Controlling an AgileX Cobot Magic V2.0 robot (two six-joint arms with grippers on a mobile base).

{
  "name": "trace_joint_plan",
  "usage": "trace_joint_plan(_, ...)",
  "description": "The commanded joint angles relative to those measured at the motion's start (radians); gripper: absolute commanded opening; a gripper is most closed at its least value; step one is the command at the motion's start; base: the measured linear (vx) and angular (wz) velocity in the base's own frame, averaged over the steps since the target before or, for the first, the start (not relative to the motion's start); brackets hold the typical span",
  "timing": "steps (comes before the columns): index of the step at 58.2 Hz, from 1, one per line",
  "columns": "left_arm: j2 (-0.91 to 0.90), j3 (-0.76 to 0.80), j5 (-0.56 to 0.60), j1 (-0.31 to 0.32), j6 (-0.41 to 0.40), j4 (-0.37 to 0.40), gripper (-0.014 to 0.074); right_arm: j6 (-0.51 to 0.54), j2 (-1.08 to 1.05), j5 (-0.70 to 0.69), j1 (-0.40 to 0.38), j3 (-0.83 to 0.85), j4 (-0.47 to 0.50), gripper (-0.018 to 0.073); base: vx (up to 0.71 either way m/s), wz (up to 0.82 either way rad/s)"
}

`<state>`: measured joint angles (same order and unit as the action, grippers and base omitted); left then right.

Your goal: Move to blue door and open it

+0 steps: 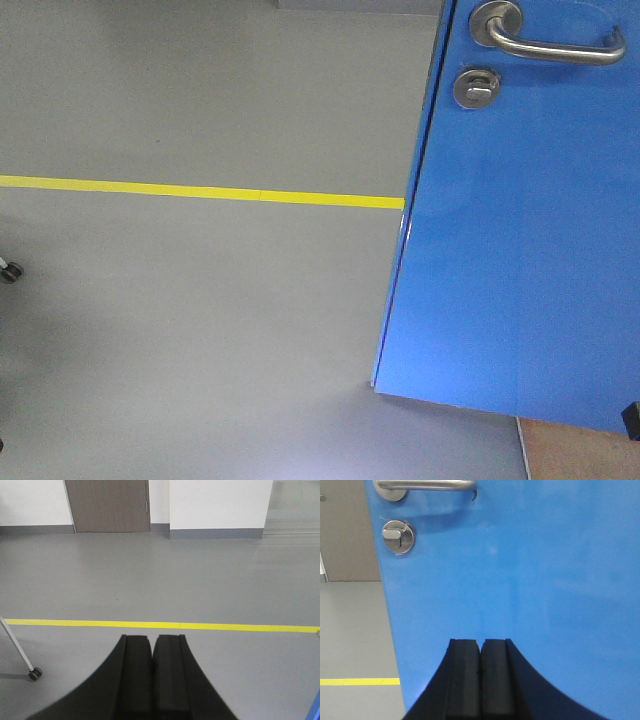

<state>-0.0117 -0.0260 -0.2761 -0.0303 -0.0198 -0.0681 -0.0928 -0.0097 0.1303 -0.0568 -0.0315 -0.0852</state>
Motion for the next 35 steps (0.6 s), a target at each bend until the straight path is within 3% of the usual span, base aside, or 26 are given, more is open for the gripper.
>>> trace_joint_plan(1, -0.013, 0.027, 0.085, -0.001, -0.007, 0.003, 0.0073, 0.002, -0.016, -0.091, -0.005, -0.001, -0.001, 0.0011, 0.0, 0.0)
trace_joint_plan(35, -0.013, 0.027, 0.085, -0.001, -0.007, 0.003, 0.0073, 0.002, -0.016, -0.091, -0.005, -0.001, -0.001, 0.0011, 0.0, 0.0)
